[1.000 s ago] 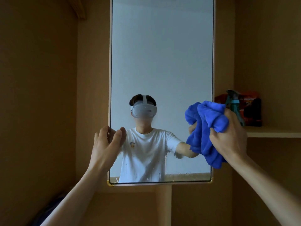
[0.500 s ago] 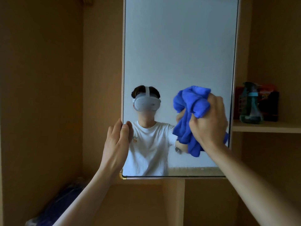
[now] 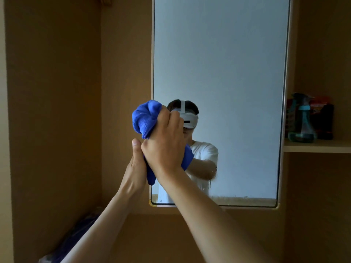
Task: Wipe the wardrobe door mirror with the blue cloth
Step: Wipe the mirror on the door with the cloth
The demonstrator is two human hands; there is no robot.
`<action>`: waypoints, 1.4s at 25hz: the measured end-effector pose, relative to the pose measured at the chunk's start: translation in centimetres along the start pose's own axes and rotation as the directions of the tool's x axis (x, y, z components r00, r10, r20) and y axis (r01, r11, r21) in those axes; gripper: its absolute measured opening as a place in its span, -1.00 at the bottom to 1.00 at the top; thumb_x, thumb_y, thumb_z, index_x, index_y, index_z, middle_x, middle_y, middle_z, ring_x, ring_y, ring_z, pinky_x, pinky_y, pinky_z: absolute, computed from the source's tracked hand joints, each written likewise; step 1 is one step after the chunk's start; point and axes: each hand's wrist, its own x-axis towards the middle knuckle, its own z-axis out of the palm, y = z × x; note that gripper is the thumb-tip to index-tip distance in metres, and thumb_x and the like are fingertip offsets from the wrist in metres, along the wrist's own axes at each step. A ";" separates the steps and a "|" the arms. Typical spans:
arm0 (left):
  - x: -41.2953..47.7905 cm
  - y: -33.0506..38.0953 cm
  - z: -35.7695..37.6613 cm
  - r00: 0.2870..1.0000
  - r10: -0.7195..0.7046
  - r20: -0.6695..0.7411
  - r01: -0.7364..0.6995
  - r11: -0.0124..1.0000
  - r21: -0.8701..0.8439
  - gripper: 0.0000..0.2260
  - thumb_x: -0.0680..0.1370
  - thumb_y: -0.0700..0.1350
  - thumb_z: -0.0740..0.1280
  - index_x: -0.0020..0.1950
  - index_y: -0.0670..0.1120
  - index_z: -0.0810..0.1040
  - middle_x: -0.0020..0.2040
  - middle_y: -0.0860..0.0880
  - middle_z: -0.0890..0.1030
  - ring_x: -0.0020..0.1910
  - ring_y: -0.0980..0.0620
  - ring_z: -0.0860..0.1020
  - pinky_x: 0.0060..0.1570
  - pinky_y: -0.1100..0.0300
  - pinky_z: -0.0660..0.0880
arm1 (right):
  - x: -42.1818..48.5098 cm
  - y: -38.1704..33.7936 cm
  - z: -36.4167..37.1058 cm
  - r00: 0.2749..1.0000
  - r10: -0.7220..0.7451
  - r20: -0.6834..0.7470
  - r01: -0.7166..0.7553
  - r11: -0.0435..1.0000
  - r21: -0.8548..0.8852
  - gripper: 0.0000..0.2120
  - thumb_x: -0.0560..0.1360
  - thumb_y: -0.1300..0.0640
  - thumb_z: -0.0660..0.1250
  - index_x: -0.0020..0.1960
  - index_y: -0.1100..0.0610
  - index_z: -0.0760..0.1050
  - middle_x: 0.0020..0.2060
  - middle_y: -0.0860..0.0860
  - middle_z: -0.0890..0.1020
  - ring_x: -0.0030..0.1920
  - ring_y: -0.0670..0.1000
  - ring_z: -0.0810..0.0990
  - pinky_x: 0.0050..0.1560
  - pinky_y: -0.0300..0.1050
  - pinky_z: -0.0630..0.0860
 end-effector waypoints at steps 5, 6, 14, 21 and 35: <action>0.2 -0.6 0.6 0.999 0.031 -0.025 -0.030 0.999 0.041 -0.21 0.54 0.46 -0.18 -0.09 -0.17 0.55 -0.48 -0.08 0.55 -0.46 0.17 0.53 -0.22 0.10 0.47 | 0.3 1.5 0.6 0.990 -0.068 0.121 0.081 0.991 -0.110 -0.33 0.25 -0.04 0.49 0.25 0.17 0.34 0.02 0.12 0.46 0.00 0.17 0.50 -0.04 0.13 0.55; 0.2 -0.7 0.8 0.998 0.048 -0.040 -0.046 0.998 0.051 -0.27 0.58 0.43 -0.17 -0.09 -0.12 0.54 -0.45 -0.02 0.55 -0.45 0.18 0.52 -0.22 0.10 0.46 | 0.4 1.7 0.6 0.989 -0.076 0.129 0.091 0.990 -0.110 -0.32 0.25 -0.03 0.51 0.26 0.17 0.33 0.02 0.12 0.46 0.00 0.17 0.49 -0.04 0.13 0.56; -0.7 -0.7 1.7 0.987 0.150 -0.058 -0.142 0.983 0.118 -0.60 0.58 0.33 0.01 0.35 0.35 0.43 0.24 0.15 0.54 0.28 0.07 0.52 0.34 -0.07 0.45 | 0.5 6.1 -2.4 0.985 -0.170 0.004 0.170 0.984 -0.056 -0.59 0.36 0.20 0.34 0.20 0.18 0.46 -0.08 0.11 0.50 -0.12 0.14 0.54 -0.21 -0.02 0.53; -1.0 -1.2 1.7 0.963 0.251 -0.103 -0.237 0.963 0.131 -0.65 0.69 -0.06 0.06 0.21 0.31 0.54 -0.01 0.13 0.64 0.08 0.09 0.59 0.04 0.02 0.53 | 1.3 14.9 -8.4 0.987 0.088 -0.132 -0.094 0.995 -0.035 -0.73 0.39 0.06 0.15 0.10 -0.05 0.34 -0.08 -0.08 0.38 -0.19 -0.02 0.40 -0.32 -0.10 0.33; -0.7 -2.9 1.1 0.974 0.209 -0.082 -0.199 0.973 0.114 -0.52 0.73 -0.11 0.08 0.38 0.50 0.38 0.03 0.18 0.66 0.07 0.20 0.62 0.00 0.31 0.57 | 2.1 23.8 -14.5 0.988 -0.043 -0.149 -0.005 0.951 -0.308 -0.74 0.47 0.16 0.23 0.15 0.08 0.40 0.01 0.14 0.53 0.01 0.23 0.52 -0.23 -0.01 0.41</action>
